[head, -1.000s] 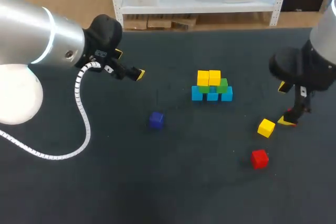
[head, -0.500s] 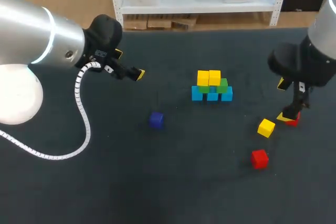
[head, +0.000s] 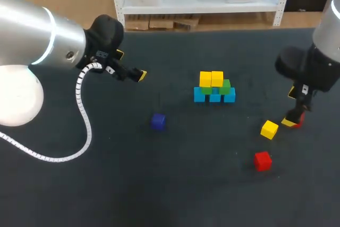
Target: Place the blue cubes, place green cubes on the blue cubes, place the yellow cubes on the green cubes, then place the red cubes on the yellow cubes, and place purple cube on the red cubes.
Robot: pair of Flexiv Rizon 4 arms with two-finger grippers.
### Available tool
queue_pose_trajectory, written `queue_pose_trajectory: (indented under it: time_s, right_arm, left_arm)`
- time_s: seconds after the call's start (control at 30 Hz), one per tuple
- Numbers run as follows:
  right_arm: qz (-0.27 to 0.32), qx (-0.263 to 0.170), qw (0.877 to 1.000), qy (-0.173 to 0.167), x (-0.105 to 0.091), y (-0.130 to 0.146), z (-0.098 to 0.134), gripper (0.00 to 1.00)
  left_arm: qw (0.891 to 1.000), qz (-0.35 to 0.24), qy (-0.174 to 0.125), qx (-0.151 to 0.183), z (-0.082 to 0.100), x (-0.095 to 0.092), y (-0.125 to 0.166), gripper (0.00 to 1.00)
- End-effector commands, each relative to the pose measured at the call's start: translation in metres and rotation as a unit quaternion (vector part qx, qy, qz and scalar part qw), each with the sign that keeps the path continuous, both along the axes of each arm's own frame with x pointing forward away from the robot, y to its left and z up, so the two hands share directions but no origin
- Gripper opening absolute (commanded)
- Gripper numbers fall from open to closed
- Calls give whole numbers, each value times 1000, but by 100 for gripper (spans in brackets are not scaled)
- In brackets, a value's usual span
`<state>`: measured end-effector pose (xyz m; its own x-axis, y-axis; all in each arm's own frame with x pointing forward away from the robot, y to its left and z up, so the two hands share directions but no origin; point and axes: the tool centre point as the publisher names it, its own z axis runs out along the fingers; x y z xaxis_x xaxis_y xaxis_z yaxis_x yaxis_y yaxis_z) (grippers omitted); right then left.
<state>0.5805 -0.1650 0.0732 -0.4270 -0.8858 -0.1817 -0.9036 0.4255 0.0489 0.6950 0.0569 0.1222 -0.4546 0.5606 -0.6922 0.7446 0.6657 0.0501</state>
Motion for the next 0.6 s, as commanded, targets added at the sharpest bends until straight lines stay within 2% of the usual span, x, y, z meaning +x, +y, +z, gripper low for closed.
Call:
queue_pose_trajectory:
  time_s: [0.03,0.3,0.43,0.6]
  right_arm:
    - [-16,-9,1000,12,7,2,-7,100]
    - [-50,-39,998,15,11,12,-17,100]
    - [-41,-59,997,10,20,22,-24,100]
    - [-33,-67,997,32,34,28,-39,100]
  left_arm:
    - [1000,-4,-1,-3,0,0,2,100]
    - [1000,-4,-1,-3,0,0,2,100]
    - [1000,-4,-1,-3,0,0,2,100]
    - [1000,-4,-1,-3,0,0,2,100]
